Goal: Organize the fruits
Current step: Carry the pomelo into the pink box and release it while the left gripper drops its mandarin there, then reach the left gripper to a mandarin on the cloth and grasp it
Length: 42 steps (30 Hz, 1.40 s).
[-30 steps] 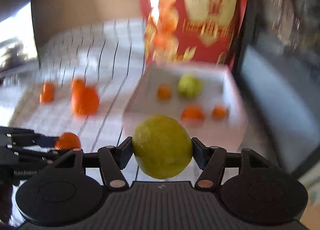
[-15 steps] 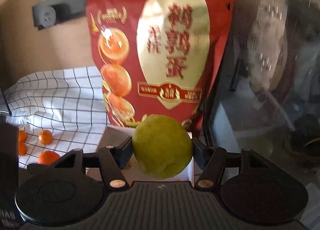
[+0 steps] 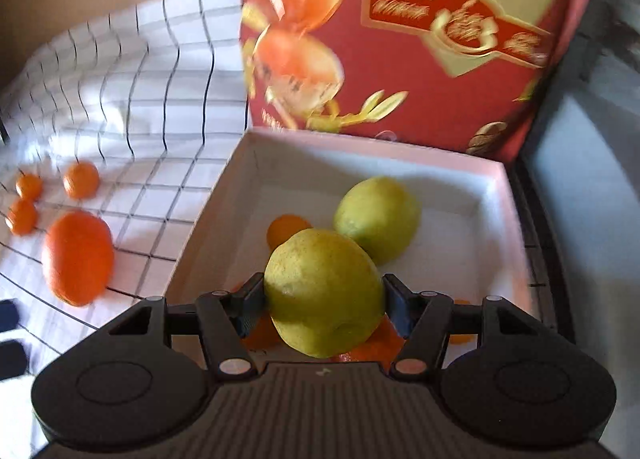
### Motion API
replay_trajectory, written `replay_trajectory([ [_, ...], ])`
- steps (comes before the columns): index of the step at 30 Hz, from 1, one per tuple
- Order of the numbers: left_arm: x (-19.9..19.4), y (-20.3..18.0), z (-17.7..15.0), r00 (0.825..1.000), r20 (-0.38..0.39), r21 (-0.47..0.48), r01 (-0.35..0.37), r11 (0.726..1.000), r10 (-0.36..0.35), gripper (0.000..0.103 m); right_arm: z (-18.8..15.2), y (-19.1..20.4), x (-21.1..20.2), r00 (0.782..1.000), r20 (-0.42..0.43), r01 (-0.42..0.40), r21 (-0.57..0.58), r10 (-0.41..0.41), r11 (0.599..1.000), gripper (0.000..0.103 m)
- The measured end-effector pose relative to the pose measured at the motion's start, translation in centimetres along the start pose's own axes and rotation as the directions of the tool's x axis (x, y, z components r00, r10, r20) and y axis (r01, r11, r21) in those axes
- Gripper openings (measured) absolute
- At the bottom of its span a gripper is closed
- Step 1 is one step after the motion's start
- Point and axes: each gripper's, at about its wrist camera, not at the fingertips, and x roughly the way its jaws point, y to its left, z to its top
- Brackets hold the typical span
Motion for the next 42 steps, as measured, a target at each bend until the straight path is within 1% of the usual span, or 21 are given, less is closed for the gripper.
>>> replay_trajectory([
  [4,-1.4,4.1,-1.3,0.997,-0.015,-0.084,-0.074,0.994,0.073,0.047,0.7,1.3,0.7,0.999,0.004,0.034,-0.047,-0.034,0.998,0.062],
  [8,-2.0,6.3,-2.1,0.994,-0.02,-0.127,-0.11,0.986,0.108,0.047,1.1,1.2,1.0,0.999,-0.016,0.037,-0.025,-0.037,0.999,0.062],
  [11,-2.2,7.2,-2.4,0.993,-0.025,-0.137,-0.117,0.984,0.114,0.047,1.0,0.5,1.0,0.999,-0.024,0.037,0.014,-0.037,0.999,0.063],
  [14,-2.3,8.0,-2.5,0.993,-0.029,-0.142,-0.118,0.983,0.115,0.047,0.5,-0.1,0.0,0.999,-0.017,0.049,0.04,-0.048,0.998,0.064],
  [20,-1.6,8.8,-2.3,0.994,-0.035,-0.159,-0.111,0.981,0.107,0.047,-0.6,0.2,-3.5,0.994,0.05,0.097,0.036,-0.099,0.995,0.064],
  [24,-1.2,9.5,-2.3,0.993,-0.038,-0.168,-0.119,0.979,0.114,0.047,-1.2,1.9,-5.9,0.987,0.109,0.115,0.006,-0.115,0.993,0.067],
  [25,-1.2,9.8,-2.3,0.992,-0.035,-0.172,-0.124,0.977,0.12,0.047,-1.4,2.4,-6.4,0.986,0.122,0.11,0.0,-0.109,0.994,0.069],
  [28,-1.3,10.9,-2.4,0.989,-0.03,-0.199,-0.147,0.969,0.144,0.047,-1.8,4.5,-7.7,0.987,0.145,0.076,-0.014,-0.074,0.997,0.069],
  [33,-2.3,13.2,-2.4,0.984,0.002,-0.238,-0.171,0.956,0.176,0.047,-2.2,8.7,-8.2,0.99,0.143,0.001,-0.057,0.007,0.998,0.07],
  [38,-3.3,15.0,-2.7,0.982,0.016,-0.256,-0.179,0.95,0.189,0.047,-1.9,13.4,-7.2,0.988,0.12,-0.08,-0.133,0.096,0.988,0.073],
  [40,-3.7,15.6,-2.9,0.981,0.02,-0.261,-0.179,0.949,0.191,0.047,-1.6,15.4,-6.4,0.986,0.122,-0.094,-0.161,0.114,0.983,0.074],
  [42,-4.0,16.2,-3.2,0.981,0.023,-0.266,-0.177,0.947,0.19,0.047,-0.9,17.1,-5.2,0.985,0.124,-0.101,-0.163,0.122,0.982,0.074],
])
